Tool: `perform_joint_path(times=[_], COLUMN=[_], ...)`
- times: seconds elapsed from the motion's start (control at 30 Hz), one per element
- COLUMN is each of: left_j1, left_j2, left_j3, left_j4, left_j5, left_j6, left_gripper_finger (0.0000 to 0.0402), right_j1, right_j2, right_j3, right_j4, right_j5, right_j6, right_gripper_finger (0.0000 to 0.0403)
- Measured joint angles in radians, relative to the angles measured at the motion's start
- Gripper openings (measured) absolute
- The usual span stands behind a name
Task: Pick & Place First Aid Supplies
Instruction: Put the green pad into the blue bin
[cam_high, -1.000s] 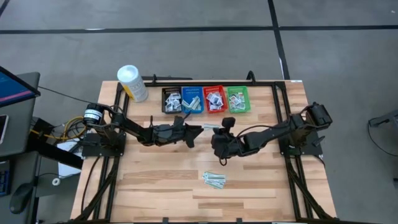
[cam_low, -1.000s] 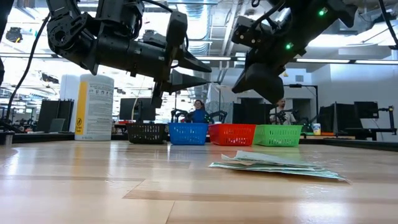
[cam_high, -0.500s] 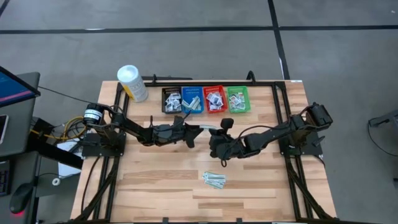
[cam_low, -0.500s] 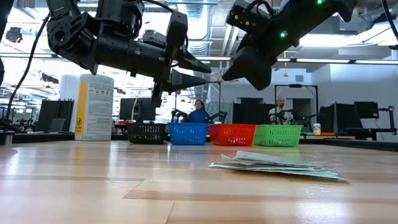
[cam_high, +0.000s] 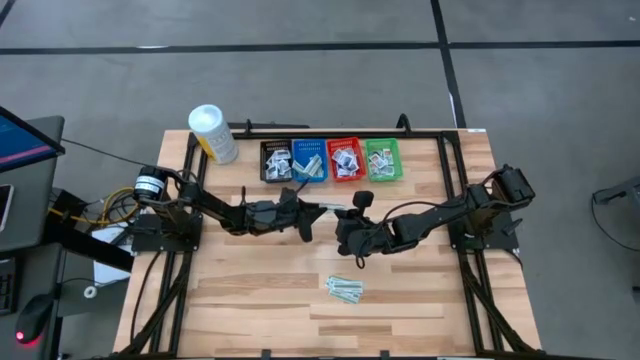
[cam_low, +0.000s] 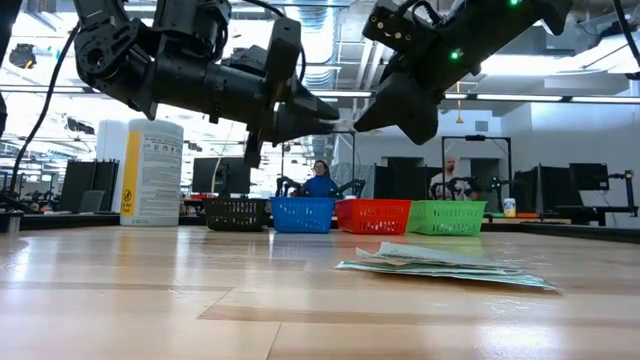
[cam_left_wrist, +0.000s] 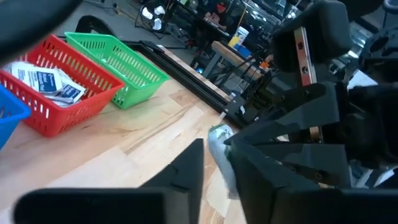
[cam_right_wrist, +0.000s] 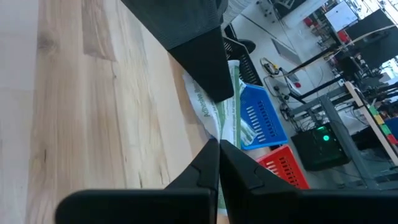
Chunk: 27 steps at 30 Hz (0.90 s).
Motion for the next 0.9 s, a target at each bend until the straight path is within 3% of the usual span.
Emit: perform_joint_path(times=[0.2, 0.43, 0.73, 0.9], left_j1=[-0.008, -0.008, -0.008, -0.008], left_j2=[0.0, 0.0, 0.0, 0.0], left_j3=[0.001, 0.001, 0.001, 0.001], left_j4=[0.0, -0.006, -0.015, -0.024], left_j5=[0.001, -0.001, -0.004, -0.081], left_j6=[0.067, 0.089, 0.095, 0.166], left_gripper_finger=[0.001, 0.0008, 0.0007, 0.0008], right_j1=[0.0, 0.0, 0.001, -0.005], right_j2=[0.0, 0.0, 0.0, 0.0], right_j3=[0.0, 0.0, 0.0, 0.0], right_j4=[0.0, -0.022, -0.1, -0.168], right_j5=[-0.003, -0.003, 0.0, 0.001], right_j6=[0.005, 0.007, 0.008, 0.009], right_gripper_finger=[0.0001, 0.0014, 0.0099, 0.016])
